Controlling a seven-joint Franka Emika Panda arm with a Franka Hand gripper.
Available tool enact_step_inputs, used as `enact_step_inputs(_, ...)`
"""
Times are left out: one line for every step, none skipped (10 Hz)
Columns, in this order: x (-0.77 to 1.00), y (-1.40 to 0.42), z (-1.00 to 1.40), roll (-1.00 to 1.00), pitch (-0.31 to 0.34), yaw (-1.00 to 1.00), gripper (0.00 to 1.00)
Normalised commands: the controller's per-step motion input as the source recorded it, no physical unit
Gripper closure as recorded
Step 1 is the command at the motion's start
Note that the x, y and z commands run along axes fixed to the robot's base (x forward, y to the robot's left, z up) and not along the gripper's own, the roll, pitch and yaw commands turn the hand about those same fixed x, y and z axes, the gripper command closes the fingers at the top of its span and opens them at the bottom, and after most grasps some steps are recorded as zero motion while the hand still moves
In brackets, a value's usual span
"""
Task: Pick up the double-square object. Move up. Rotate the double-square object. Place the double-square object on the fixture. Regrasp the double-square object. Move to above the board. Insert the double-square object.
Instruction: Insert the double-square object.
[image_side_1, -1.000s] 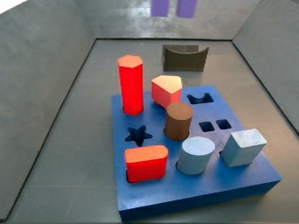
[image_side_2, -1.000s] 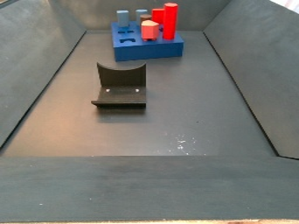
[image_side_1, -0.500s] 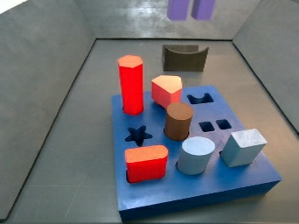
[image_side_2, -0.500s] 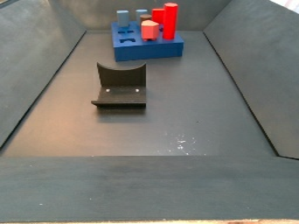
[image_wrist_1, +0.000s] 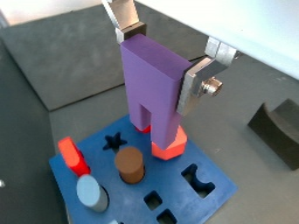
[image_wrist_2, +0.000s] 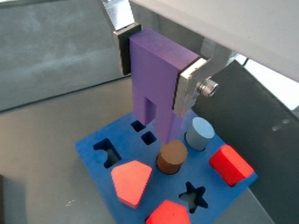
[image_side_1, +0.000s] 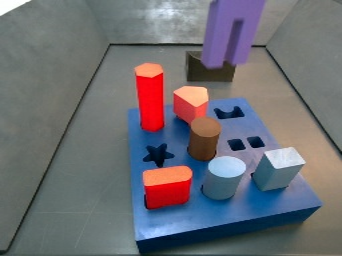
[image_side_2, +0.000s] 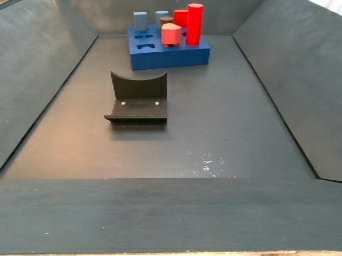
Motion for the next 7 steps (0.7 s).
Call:
enact_step_inputs(0.84,-0.25,-0.45,0.30,0.147,0.11,1.00)
enact_step_inputs(0.73,-0.25,-0.41,0.27,0.176,-0.03,1.00)
enact_step_inputs(0.63,-0.24,-0.40,0.18,0.149,-0.18,1.00)
enact_step_inputs(0.57,-0.22,-0.42,0.10,0.130,-0.27,1.00)
enact_step_inputs(0.63,-0.22,-0.43,0.10,0.126,-0.22,1.00)
enact_step_inputs(0.72,-0.15,-0.40,0.09,0.147,-0.15,1.00)
enact_step_inputs(0.81,-0.07,-0.35,0.09,0.180,-0.08,1.00)
